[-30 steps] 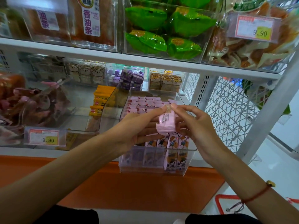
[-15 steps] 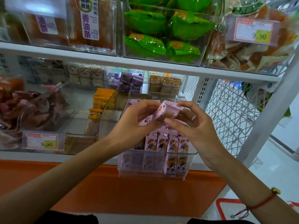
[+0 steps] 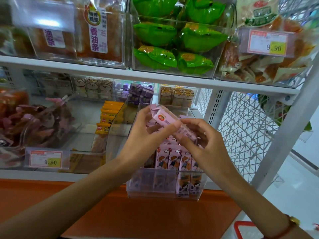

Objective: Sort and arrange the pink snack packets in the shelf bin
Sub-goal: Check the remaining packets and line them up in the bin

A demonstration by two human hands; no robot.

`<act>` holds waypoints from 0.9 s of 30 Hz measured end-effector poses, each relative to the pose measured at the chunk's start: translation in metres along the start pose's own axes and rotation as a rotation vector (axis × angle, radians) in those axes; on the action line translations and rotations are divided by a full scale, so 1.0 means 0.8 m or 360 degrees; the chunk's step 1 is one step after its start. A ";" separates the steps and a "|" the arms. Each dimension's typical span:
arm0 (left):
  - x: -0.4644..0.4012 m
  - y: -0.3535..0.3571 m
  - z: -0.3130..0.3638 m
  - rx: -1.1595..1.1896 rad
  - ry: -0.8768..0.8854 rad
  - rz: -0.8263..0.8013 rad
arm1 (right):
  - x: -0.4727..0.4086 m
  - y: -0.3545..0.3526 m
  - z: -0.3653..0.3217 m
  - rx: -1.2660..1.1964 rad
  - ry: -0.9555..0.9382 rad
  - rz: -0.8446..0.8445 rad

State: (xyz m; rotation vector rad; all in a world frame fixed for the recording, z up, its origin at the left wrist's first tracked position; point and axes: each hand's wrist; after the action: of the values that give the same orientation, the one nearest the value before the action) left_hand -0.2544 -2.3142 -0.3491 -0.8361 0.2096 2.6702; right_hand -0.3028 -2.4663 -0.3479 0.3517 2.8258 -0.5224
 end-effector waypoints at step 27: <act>-0.122 -0.005 -0.050 -0.0945 0.0086 0.0088 | -0.028 -0.041 0.064 0.0525 0.0384 0.0234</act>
State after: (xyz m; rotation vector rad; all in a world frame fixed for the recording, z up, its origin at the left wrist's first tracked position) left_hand -0.1568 -2.3463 -0.3262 -1.0763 -0.5852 2.7923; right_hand -0.2805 -2.5196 -0.3778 0.7233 2.9029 -0.9754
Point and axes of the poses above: each hand's wrist, its own x-axis away from the middle knuckle, its own y-axis out of the palm, z = x × y, and after that the axes turned 14 degrees about y, right-handed
